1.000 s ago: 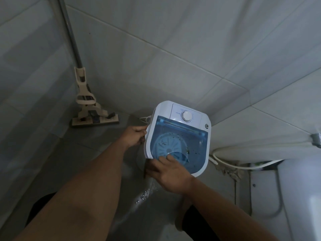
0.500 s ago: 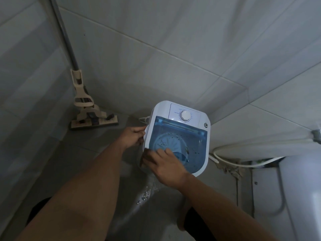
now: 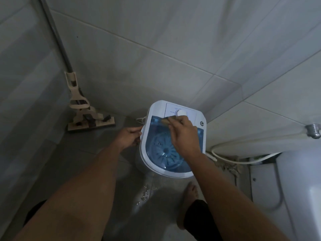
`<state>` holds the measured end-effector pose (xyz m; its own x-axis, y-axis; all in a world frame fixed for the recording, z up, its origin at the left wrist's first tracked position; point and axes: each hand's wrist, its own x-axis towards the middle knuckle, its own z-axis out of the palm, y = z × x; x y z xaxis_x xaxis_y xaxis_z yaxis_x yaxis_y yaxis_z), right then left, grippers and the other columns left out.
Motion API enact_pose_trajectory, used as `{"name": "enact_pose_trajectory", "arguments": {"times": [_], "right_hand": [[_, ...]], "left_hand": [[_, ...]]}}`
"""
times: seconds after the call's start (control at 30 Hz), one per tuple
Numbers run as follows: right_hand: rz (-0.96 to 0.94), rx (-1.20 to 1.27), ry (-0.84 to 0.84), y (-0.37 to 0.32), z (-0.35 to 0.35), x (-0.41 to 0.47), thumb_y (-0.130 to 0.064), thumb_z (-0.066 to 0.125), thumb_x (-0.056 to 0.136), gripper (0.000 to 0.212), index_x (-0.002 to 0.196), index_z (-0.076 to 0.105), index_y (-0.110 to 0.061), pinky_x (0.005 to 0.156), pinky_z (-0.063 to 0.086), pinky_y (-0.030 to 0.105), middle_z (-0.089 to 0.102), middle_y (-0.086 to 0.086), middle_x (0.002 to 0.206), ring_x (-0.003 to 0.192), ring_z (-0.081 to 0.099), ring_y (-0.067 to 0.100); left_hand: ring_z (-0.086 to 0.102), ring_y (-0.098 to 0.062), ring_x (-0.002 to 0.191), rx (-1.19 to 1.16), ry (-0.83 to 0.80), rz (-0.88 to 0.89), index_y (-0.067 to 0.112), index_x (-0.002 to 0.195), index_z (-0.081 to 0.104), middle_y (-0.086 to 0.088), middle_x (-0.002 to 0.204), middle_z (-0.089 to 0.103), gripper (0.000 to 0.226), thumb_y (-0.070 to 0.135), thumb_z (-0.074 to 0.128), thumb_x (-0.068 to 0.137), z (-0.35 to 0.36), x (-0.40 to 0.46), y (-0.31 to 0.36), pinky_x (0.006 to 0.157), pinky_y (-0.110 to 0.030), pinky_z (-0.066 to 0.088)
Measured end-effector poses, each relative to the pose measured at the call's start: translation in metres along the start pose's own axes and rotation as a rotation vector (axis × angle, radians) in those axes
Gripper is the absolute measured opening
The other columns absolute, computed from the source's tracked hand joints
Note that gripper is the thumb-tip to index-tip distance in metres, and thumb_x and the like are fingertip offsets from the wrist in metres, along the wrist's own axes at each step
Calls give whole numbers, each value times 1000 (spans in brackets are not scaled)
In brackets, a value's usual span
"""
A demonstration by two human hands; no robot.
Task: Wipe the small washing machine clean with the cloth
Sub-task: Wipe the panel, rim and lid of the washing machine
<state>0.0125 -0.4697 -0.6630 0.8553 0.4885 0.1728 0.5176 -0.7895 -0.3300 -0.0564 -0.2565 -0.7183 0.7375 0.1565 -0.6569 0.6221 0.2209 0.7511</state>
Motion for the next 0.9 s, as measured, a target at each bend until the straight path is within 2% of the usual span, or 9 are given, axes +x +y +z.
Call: {"name": "enact_pose_trajectory", "arguments": {"times": [0.07,0.2,0.3,0.47,0.53,0.67,0.73,0.8,0.9], "right_hand": [[43,-48,-31,7,13,7,-33,57,105,31,133,69,-30,94,47,47,61,1,123,109,60,25],[-20,-176,-156,5,41,-18,-34,63,100,37,137,61,-36,100,49,46,58,-1,134,120,57,27],[-178,-210,-164,-10,45,-52,-31,70,92,50,141,57,-33,97,48,46,58,3,136,117,58,31],[-482,-104,-185,-10,28,-73,-33,57,98,37,133,68,-27,84,45,43,63,2,128,107,62,27],[-408,-34,-125,3,20,-65,-32,56,99,36,133,66,-28,91,48,44,63,3,129,114,61,26],[124,69,71,33,22,-40,-36,52,102,37,133,69,-25,91,53,49,62,3,127,114,62,24],[276,41,74,32,28,-41,-34,56,100,36,131,71,-24,90,53,53,63,6,125,112,62,30],[236,-37,37,13,34,-53,-26,64,98,33,131,70,-27,95,50,54,63,7,129,114,59,34],[-143,-100,-120,-23,41,-76,-29,62,97,36,133,65,-34,95,47,48,60,2,134,119,57,30]], "left_hand": [[58,-23,89,-5,0,0,19,132,62,-13,100,67,34,12,53,100,0,3,-2,84,-32,55],[58,-24,89,-1,-2,11,19,132,63,-13,98,66,35,11,52,100,-1,8,-6,93,-40,53],[59,-25,91,-1,-1,14,18,132,62,-16,102,68,35,11,53,99,-1,11,-7,93,-40,53],[62,-25,92,-12,20,11,17,131,63,-16,106,69,34,10,53,99,-1,10,-8,94,-42,54],[63,-25,93,-12,15,14,17,131,63,-17,110,71,34,10,53,99,-1,10,-8,91,-41,55],[61,-22,87,-15,20,16,18,130,64,-15,103,70,33,11,53,99,2,10,-7,83,-33,55],[61,-22,84,-7,21,14,19,129,64,-14,101,70,33,11,53,99,2,10,-8,82,-33,55],[61,-22,86,2,14,13,20,130,64,-13,101,71,34,12,53,99,0,10,-8,80,-32,55],[63,-23,89,10,12,13,20,130,64,-13,103,71,34,12,53,99,-1,12,-8,72,-28,54]]}}
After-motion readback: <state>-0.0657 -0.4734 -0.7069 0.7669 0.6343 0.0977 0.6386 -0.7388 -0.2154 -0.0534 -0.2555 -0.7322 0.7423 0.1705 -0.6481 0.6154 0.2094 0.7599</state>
